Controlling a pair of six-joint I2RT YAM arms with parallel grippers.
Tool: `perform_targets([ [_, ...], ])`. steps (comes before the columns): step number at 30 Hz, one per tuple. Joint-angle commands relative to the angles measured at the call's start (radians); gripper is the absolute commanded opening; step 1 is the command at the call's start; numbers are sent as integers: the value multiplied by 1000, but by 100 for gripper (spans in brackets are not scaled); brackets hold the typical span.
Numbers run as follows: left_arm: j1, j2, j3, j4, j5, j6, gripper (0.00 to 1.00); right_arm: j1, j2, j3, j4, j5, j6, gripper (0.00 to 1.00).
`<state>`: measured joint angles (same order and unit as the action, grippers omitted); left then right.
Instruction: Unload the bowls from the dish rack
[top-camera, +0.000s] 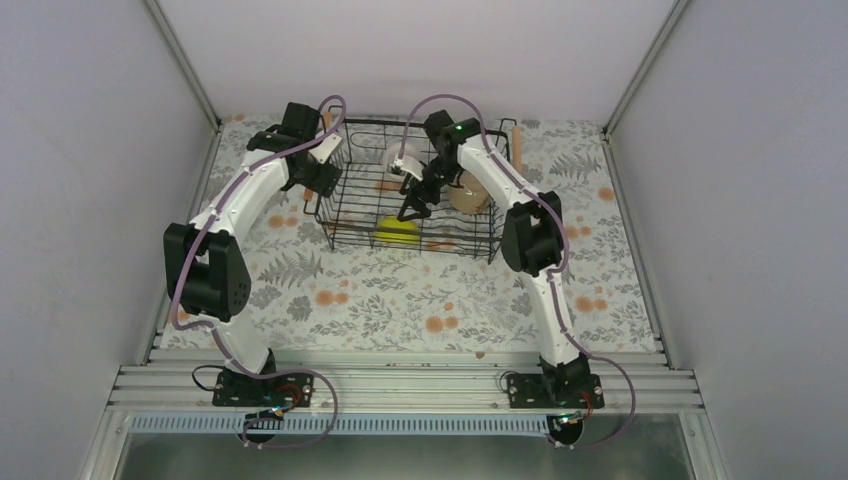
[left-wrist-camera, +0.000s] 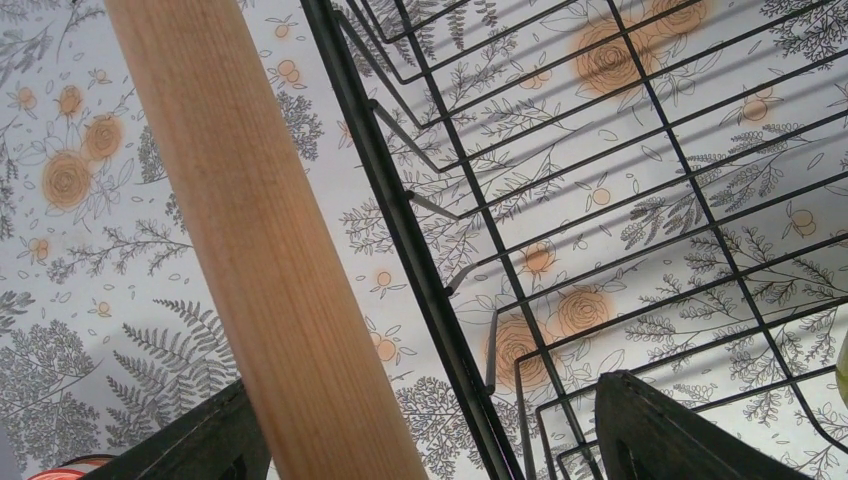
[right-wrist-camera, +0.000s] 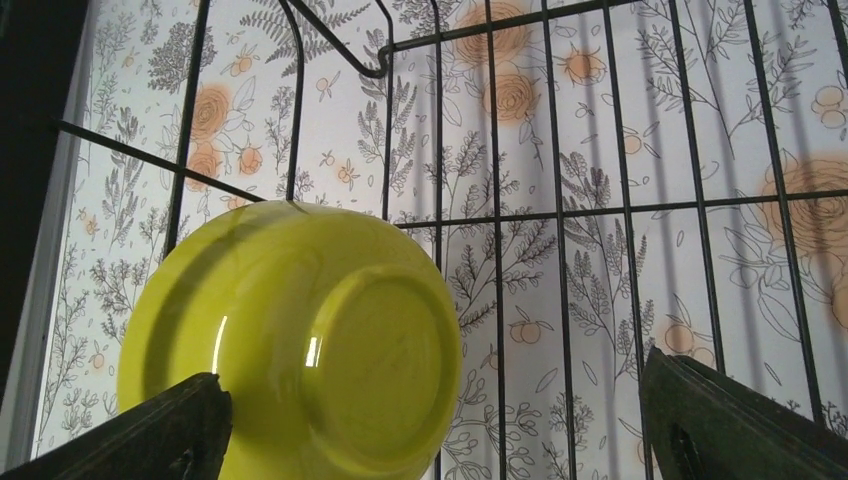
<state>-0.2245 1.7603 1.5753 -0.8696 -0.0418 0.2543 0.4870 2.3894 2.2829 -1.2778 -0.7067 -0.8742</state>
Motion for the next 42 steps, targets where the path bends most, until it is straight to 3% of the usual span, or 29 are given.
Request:
perform_targets([
  [1,5,-8,22,-7,6,9,79,24,10,-2,-6,-23,-26,100],
  [15,6,-4,2,3,5,16,79,58,-52,-121,-8,-16,-50,100],
  [26,6,-5,-10,0,13,19,79,51,81,73,9,33,25,100],
  [42,7,-27,-35,3,24,23,78,28,99,7,127,167,57,100],
])
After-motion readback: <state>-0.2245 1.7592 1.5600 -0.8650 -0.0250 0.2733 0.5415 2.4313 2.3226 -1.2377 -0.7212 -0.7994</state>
